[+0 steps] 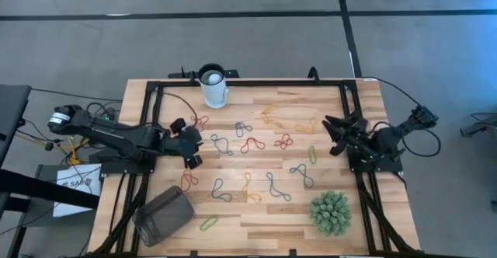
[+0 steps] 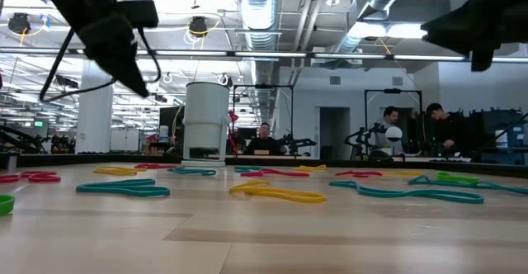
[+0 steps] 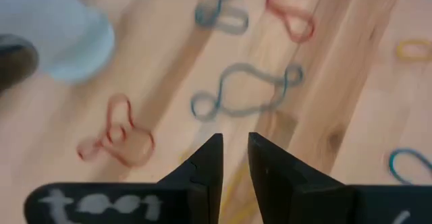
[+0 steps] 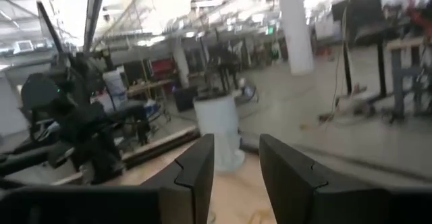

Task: Pick and place items into bin
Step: Put the yellow rubber band into the black bin

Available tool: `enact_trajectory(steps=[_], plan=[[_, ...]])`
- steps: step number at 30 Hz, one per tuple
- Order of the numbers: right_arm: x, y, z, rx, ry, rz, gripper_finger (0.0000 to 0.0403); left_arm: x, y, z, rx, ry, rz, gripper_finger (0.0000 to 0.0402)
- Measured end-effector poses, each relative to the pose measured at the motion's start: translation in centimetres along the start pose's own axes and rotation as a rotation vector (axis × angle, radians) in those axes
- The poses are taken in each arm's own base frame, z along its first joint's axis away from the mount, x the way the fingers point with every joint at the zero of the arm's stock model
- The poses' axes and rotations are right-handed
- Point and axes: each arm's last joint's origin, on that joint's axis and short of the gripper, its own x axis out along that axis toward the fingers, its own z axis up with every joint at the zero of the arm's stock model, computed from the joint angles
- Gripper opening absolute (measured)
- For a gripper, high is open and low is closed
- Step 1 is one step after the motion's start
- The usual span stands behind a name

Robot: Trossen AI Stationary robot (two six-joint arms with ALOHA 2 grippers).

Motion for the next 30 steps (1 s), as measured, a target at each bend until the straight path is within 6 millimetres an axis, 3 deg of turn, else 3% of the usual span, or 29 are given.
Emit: enact_trajectory(steps=[6, 11, 18, 30], plan=[[-0.1, -0.1, -1.5, 0.071, 0.087, -0.008, 0.0113, 2.7, 0.3, -0.7, -0.053, 0.212, 0.032, 0.0061], [-0.1, -0.2, -2.4, 0.091, 0.117, -0.017, 0.0113, 5.8, 1.0, -0.6, -0.058, 0.366, -0.040, 0.0061], [-0.1, -0.2, -2.6, 0.056, 0.120, -0.016, 0.0113, 8.9, 2.3, -0.6, -0.048, 0.453, -0.036, 0.0061], [-0.1, -0.2, -2.6, 0.056, 0.117, -0.018, 0.0113, 10.5, 3.2, -0.9, -0.018, 0.511, -0.014, 0.0055]])
